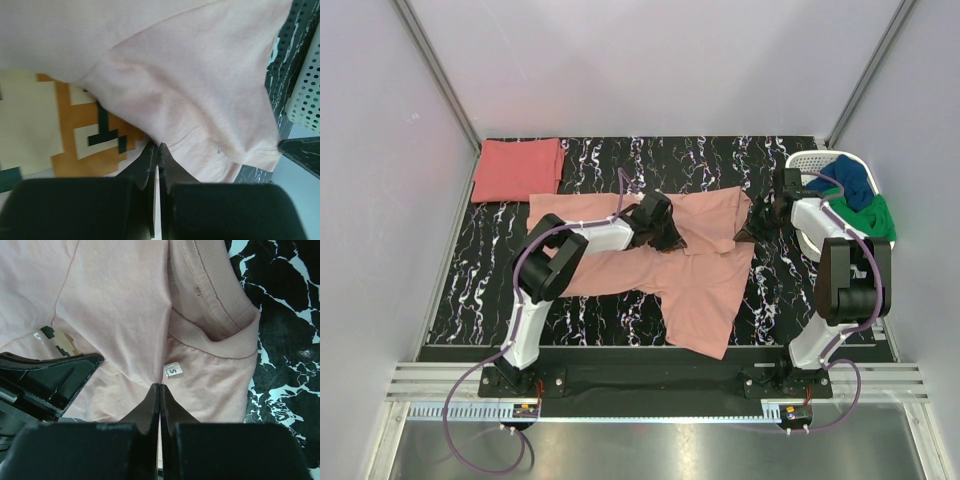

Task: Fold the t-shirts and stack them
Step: Fold the tshirt

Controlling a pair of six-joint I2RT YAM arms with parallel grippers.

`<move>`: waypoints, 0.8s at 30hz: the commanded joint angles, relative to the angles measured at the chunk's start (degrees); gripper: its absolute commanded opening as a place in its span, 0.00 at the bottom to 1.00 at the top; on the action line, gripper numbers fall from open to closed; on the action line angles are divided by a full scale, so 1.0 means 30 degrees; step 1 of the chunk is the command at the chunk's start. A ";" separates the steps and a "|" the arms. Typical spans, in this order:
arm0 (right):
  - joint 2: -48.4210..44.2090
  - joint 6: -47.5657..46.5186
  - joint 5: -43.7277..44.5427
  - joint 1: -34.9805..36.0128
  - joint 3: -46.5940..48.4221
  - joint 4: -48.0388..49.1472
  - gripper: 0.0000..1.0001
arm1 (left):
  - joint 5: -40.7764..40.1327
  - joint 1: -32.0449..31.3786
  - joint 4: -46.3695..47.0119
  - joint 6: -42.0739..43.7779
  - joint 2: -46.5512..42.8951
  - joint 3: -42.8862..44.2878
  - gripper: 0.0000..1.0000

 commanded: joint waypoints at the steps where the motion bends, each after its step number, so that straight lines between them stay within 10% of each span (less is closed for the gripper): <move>1: -0.0840 -0.0119 0.0788 -0.0076 0.0874 -0.1429 0.00 | 0.1205 0.0436 -0.1051 0.0014 -0.1509 0.0771 0.00; 24: -0.3976 0.0494 0.0879 -0.0047 -0.1731 -0.1375 0.00 | 0.2437 0.1082 -0.3572 0.1011 -0.2770 -0.0253 0.00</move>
